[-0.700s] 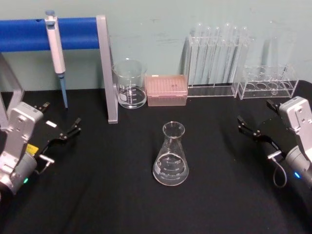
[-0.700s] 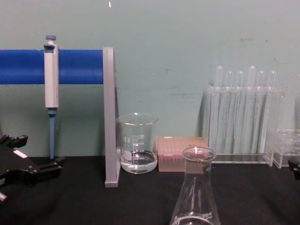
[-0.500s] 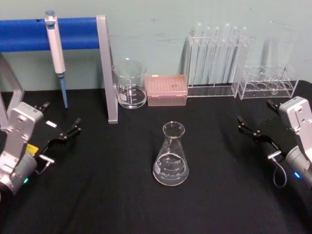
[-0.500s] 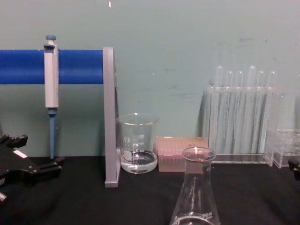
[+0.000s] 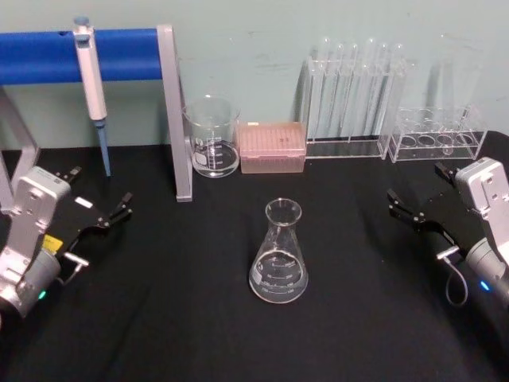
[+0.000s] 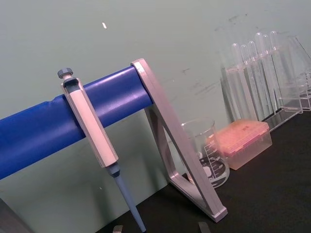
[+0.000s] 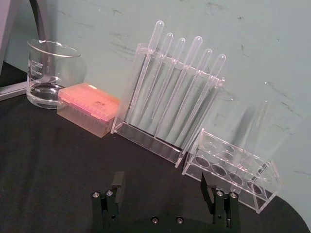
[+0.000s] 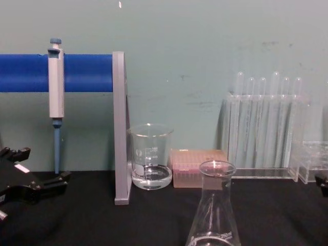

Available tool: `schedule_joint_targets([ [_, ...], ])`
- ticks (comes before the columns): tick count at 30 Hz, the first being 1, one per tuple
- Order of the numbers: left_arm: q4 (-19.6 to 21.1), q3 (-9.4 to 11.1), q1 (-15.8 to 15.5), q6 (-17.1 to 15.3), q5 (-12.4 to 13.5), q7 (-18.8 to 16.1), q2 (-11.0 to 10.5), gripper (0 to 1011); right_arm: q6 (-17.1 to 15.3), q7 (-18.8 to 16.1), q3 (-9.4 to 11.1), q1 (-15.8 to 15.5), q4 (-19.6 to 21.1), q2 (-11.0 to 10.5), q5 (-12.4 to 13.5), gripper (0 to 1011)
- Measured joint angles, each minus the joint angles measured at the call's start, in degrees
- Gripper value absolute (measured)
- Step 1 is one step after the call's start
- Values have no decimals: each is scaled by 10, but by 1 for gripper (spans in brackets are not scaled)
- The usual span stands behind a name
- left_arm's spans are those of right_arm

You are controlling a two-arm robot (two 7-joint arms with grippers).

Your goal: Grasp the erlenmeyer flask with one hand, shake it three times, then place it back.

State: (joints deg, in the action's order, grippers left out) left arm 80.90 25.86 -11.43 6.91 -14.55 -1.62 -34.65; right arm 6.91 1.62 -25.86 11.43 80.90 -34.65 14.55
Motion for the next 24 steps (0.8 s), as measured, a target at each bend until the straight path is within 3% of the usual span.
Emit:
schedule_joint_targets([
  [14,0,0,0,0,0,0,0,1001,-7,-18,12,-5,4,-3,-5,1000],
  [24,0,0,0,0,0,0,0,1001,-31,-81,54,-39,44,-27,59,1000],
])
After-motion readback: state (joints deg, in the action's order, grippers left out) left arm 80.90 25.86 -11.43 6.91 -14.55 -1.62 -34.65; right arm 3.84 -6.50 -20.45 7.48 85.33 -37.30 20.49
